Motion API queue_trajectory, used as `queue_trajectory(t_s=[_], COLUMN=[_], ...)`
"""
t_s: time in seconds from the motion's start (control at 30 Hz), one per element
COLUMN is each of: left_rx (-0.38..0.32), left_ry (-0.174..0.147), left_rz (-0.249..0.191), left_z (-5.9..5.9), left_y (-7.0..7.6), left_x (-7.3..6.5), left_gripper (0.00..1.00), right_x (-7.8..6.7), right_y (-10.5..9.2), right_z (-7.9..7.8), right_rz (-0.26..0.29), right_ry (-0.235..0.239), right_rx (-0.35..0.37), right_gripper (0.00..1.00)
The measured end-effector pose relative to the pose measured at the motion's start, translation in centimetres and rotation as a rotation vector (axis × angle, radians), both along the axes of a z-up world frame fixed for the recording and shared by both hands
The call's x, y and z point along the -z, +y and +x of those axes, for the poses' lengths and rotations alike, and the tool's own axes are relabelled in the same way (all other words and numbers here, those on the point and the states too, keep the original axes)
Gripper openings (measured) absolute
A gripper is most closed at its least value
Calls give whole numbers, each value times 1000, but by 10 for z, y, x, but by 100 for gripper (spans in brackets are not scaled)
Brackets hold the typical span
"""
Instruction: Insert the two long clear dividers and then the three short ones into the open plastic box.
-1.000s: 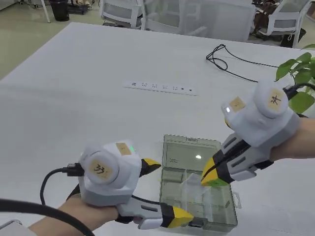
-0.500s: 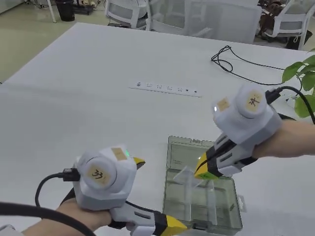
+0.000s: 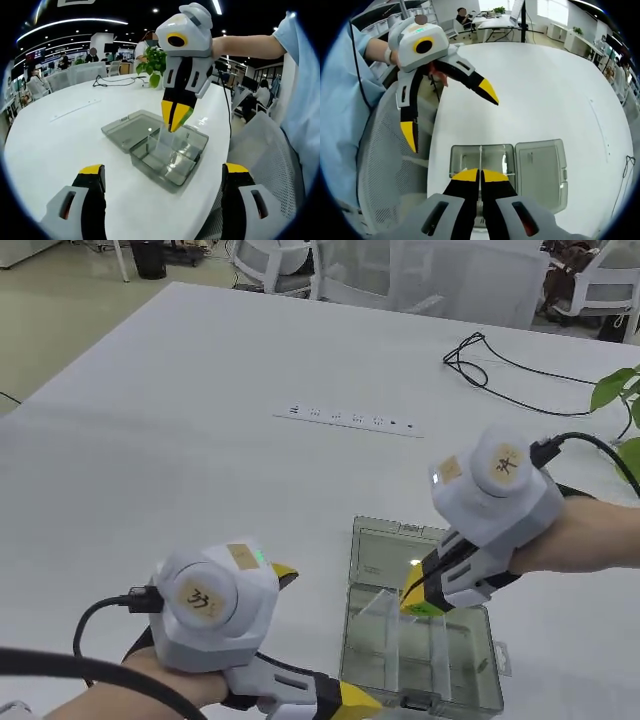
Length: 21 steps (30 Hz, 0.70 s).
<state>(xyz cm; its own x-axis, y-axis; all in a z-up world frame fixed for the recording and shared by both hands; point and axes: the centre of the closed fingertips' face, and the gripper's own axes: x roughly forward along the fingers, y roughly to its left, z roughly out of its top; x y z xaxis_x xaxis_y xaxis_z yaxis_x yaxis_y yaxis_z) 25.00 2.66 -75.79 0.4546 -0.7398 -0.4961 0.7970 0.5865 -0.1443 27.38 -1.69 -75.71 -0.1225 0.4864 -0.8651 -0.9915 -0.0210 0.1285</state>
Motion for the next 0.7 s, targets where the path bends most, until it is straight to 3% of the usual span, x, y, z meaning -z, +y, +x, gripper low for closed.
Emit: queue_trajectory(t_s=[0.7], left_rx=[-2], left_ry=[11], left_rz=[-7], left_z=[-2], left_y=[1], left_x=[2], left_gripper=[96], right_x=[16], right_y=[18], right_z=[-3], right_rz=[-39], right_ry=[-49], right_rx=[-20], right_gripper=[2])
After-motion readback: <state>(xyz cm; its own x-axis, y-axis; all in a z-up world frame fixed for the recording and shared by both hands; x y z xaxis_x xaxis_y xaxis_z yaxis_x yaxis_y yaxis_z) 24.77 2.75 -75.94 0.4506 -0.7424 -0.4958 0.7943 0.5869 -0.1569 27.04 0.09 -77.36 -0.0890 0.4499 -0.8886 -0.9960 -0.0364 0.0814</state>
